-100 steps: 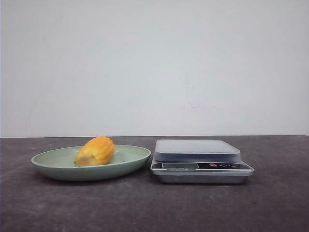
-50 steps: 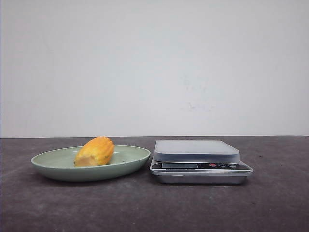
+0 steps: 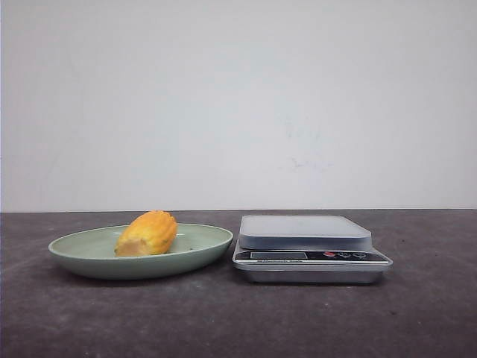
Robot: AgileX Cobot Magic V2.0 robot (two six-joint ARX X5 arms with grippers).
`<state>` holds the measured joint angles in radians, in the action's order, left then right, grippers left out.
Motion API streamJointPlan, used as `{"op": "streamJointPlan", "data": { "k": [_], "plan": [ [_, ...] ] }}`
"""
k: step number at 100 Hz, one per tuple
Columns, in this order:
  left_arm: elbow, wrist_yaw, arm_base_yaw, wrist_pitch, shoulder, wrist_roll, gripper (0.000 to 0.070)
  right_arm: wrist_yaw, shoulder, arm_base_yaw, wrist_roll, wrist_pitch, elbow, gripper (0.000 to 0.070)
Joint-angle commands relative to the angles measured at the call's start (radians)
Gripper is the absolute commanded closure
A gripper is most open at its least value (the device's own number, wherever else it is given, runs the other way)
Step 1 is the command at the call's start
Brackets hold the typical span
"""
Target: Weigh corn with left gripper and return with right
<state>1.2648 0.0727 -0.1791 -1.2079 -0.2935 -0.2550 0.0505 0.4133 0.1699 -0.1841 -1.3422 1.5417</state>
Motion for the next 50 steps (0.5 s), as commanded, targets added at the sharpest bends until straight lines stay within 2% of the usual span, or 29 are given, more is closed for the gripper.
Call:
{"op": "streamJointPlan", "data": {
  "k": [1, 50],
  "plan": [
    [0.015, -0.004, -0.002, 0.006, -0.005, -0.027, 0.0689, 0.001, 0.008, 0.002, 0.005, -0.024, 0.016, 0.0692],
    [0.016, -0.003, -0.002, -0.003, -0.005, -0.037, 0.0688, 0.003, 0.008, 0.004, 0.005, -0.016, 0.017, 0.0692]
  ]
}}
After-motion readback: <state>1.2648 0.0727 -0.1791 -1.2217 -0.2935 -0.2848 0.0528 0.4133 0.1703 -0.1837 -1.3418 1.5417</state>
